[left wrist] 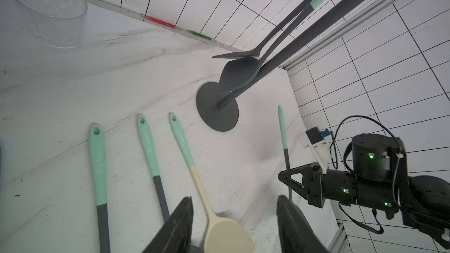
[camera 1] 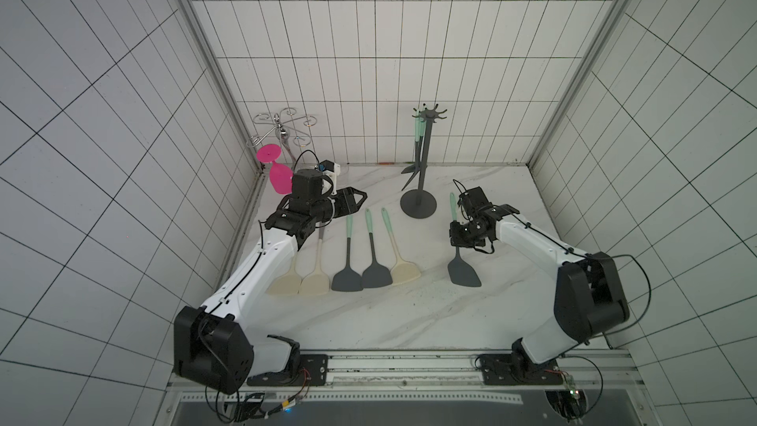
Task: Take the spatula off the kitchen utensil rack
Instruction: Place the spatula at the center of the board.
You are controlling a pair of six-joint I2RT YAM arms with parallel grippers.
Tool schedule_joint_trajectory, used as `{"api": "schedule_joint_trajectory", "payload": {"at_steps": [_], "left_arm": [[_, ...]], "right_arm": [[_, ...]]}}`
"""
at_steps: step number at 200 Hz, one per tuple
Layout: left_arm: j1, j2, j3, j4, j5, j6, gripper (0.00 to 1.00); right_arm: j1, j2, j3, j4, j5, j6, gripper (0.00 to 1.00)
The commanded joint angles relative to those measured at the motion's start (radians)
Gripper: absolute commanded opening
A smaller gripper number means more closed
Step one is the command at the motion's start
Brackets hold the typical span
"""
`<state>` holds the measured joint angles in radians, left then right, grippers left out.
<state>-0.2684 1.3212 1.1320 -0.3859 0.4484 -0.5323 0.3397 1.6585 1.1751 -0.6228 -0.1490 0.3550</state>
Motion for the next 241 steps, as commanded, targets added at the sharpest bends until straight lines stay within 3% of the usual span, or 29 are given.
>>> {"api": "schedule_joint_trajectory", "payload": {"at_steps": [1, 66, 89, 115, 151, 241], "left_arm": [[0.006, -0.015, -0.018, -0.008, -0.004, 0.011, 0.53], [0.008, 0.003, -0.018, -0.014, -0.006, 0.015, 0.53], [0.009, 0.019, -0.018, -0.009, 0.005, 0.011, 0.53], [0.009, 0.032, -0.018, -0.011, 0.014, 0.008, 0.53], [0.012, 0.034, -0.020, -0.012, 0.012, 0.008, 0.53], [0.012, 0.032, -0.017, 0.017, 0.019, 0.002, 0.53]], "right_arm": [[-0.009, 0.087, 0.128, 0.029, -0.019, -0.006, 0.00], [-0.016, 0.275, 0.204, 0.028, -0.005, -0.018, 0.00], [-0.017, 0.311, 0.198, 0.028, 0.006, -0.030, 0.06], [-0.018, 0.326, 0.198, 0.027, 0.005, -0.036, 0.20], [-0.018, 0.310, 0.195, 0.028, 0.007, -0.040, 0.31], [-0.023, 0.097, 0.184, -0.006, 0.042, -0.036, 0.35]]}}
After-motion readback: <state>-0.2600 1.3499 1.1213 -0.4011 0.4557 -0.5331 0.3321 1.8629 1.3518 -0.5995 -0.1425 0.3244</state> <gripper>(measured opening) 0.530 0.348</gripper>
